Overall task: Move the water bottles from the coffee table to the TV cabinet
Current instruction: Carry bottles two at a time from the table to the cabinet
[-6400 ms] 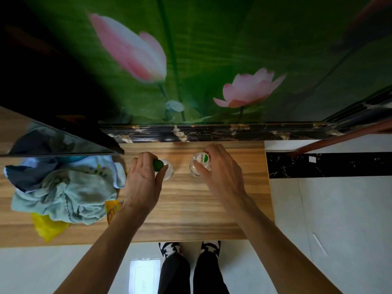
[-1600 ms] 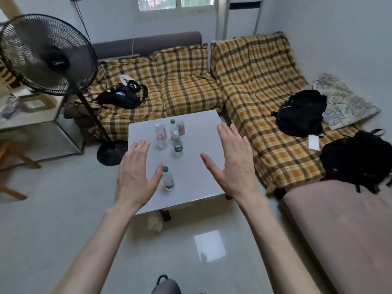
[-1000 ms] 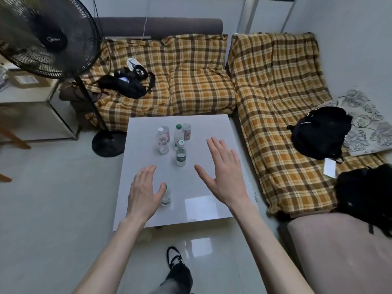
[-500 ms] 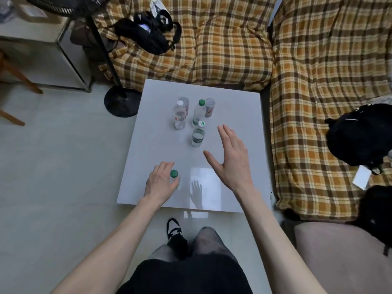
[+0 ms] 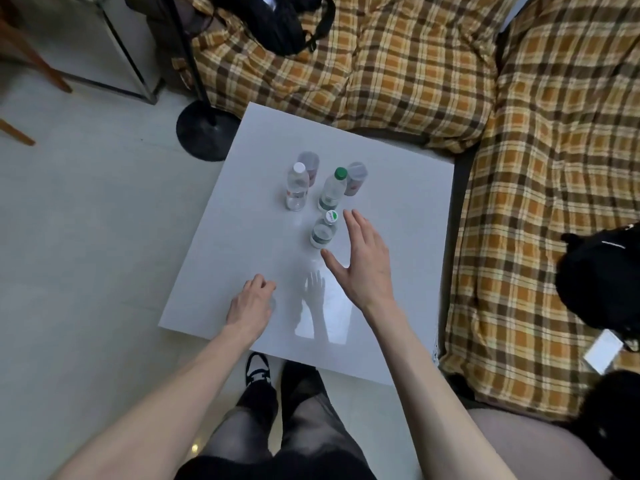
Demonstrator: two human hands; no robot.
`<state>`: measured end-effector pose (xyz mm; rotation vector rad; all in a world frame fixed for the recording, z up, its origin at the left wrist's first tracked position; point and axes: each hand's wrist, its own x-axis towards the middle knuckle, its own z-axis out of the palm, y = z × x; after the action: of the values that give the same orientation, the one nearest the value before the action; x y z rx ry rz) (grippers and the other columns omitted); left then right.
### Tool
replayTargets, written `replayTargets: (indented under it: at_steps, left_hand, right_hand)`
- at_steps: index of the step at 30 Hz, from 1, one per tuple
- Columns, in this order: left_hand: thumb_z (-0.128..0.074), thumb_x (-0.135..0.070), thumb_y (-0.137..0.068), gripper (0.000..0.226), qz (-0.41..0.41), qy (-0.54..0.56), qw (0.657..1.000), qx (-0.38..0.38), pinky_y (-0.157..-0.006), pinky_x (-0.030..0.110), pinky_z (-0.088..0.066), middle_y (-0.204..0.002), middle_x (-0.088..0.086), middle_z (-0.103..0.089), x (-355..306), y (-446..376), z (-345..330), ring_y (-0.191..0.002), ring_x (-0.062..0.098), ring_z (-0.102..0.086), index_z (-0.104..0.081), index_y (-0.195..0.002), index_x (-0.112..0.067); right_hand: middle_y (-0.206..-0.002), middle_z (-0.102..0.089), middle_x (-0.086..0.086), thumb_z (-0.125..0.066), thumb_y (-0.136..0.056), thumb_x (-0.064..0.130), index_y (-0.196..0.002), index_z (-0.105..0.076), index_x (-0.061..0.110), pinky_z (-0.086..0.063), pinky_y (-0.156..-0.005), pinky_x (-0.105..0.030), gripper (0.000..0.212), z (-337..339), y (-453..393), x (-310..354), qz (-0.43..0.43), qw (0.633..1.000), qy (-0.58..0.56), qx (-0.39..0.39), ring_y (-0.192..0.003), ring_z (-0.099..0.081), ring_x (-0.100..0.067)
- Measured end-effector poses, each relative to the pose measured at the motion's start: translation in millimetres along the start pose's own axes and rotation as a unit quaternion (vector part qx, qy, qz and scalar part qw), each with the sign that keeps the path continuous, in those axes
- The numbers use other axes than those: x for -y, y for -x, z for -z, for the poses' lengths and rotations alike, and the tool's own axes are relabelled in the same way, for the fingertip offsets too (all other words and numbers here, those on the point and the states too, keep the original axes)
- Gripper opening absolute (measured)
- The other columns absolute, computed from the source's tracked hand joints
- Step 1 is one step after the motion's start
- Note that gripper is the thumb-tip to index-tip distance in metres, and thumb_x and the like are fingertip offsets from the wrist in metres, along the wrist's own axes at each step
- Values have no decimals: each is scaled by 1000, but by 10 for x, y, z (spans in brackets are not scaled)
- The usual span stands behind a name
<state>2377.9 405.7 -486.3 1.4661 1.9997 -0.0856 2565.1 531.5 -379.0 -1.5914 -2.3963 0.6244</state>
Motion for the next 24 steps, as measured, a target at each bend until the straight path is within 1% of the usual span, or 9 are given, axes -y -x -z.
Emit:
replayTargets:
  at_steps: [2,6,10,11,13,14,16,20,24]
  left_hand:
    - [-54,-4,-95,33,17,-3,1000,11,-89,40,-51,-128,8,-46,-61,-83,26,-121,29,-48,-52,-128,-11]
    - [-53,1,-93,35,102,-22,994,33,-87,38,-49,-130,11,-43,-152,-154,74,-116,32,-49,-47,-125,-11]
    - [-53,-6,-96,28,153,5,987,49,-81,36,-43,-128,14,-46,-158,-221,115,-114,33,-53,-48,-123,-10]
    - [-53,-8,-96,26,150,13,987,51,-81,36,-42,-127,14,-46,-152,-235,128,-113,33,-52,-48,-122,-10]
    - [-52,-8,-96,22,147,30,988,45,-82,38,-44,-125,15,-47,-144,-254,166,-111,34,-52,-48,-117,-8]
    - [-52,-7,-95,21,150,40,987,39,-83,40,-45,-123,16,-47,-145,-258,191,-111,34,-52,-48,-116,-8]
    - [-54,-8,-94,21,155,54,986,27,-82,41,-45,-122,16,-47,-157,-274,247,-109,35,-52,-47,-114,-7]
    - [-55,-16,-97,27,161,47,986,8,-78,42,-44,-121,18,-45,-199,-329,392,-104,39,-58,-44,-119,-6]
    - [-57,-17,-98,26,166,70,983,-36,-74,42,-43,-119,18,-44,-251,-399,520,-98,40,-59,-44,-117,-5]
  right_hand:
    - [-167,-30,-2,-62,-98,48,-161,-30,16,-27,-122,-41,78,-7,-193,-115,2,1000,8,12,-155,-27,-23]
    - [-167,-30,-1,-62,-97,48,-162,-27,19,-28,-121,-41,79,-59,-563,-284,6,999,9,42,-154,-28,-23]
    - [-161,-38,-3,-65,-96,45,-159,-32,19,-35,-115,-42,76,-182,-883,-375,11,996,20,82,-144,-40,-29]
    - [-156,-42,-3,-67,-95,43,-157,-34,20,-41,-108,-42,74,-223,-950,-387,7,995,23,97,-137,-46,-31]
    - [-143,-45,-5,-68,-94,40,-152,-37,22,-48,-86,-41,68,-314,-1063,-401,-8,991,24,130,-117,-56,-35]
    - [-138,-45,-6,-69,-93,38,-149,-38,23,-47,-76,-39,65,-362,-1108,-407,-13,989,26,146,-110,-58,-36]
    - [-132,-44,-7,-68,-94,35,-144,-40,21,-42,-68,-37,59,-453,-1182,-424,-17,984,42,171,-103,-58,-36]
    - [-126,-45,-9,-66,-95,34,-142,-40,21,-45,-67,-40,55,-575,-1263,-445,-15,974,115,194,-98,-58,-38]
    - [-127,-46,-12,-63,-98,32,-139,-42,18,-52,-77,-45,49,-666,-1332,-466,-26,966,123,226,-101,-59,-39]
